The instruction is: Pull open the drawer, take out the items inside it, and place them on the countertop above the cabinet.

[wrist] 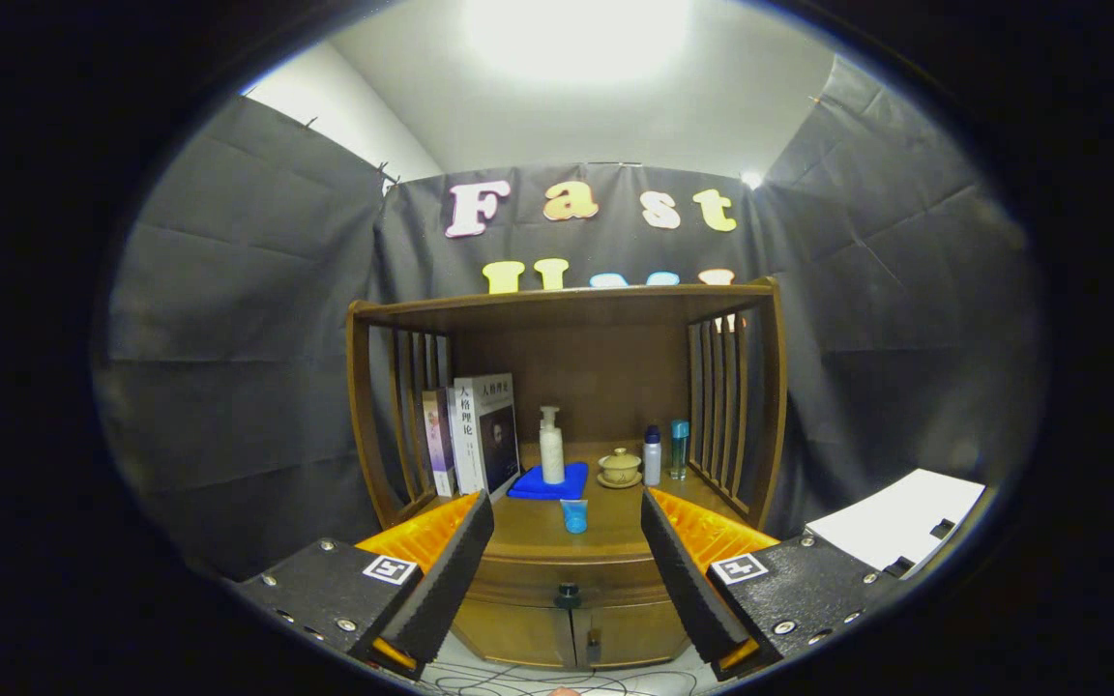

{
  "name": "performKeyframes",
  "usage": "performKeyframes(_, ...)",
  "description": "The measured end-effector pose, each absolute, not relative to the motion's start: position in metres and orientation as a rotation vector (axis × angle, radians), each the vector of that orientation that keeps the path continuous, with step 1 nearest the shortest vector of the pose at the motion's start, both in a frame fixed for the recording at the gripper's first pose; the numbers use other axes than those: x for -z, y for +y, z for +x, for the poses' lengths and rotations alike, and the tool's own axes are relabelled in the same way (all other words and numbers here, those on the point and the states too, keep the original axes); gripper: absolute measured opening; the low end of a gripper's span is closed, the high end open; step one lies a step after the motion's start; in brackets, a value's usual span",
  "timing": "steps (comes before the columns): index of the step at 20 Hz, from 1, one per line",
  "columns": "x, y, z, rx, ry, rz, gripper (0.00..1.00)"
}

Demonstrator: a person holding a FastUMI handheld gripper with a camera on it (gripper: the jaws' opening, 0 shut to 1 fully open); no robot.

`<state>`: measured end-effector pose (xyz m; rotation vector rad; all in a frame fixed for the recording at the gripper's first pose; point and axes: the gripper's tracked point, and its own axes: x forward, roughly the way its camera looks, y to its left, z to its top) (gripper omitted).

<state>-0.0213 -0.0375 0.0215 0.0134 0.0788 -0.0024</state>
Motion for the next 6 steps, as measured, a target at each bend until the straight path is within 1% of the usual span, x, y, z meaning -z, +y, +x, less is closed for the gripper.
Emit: performKeyframes(6,-0.0204,-0.0291,-0.0197,-0.028,0.068,-0.048,0.95)
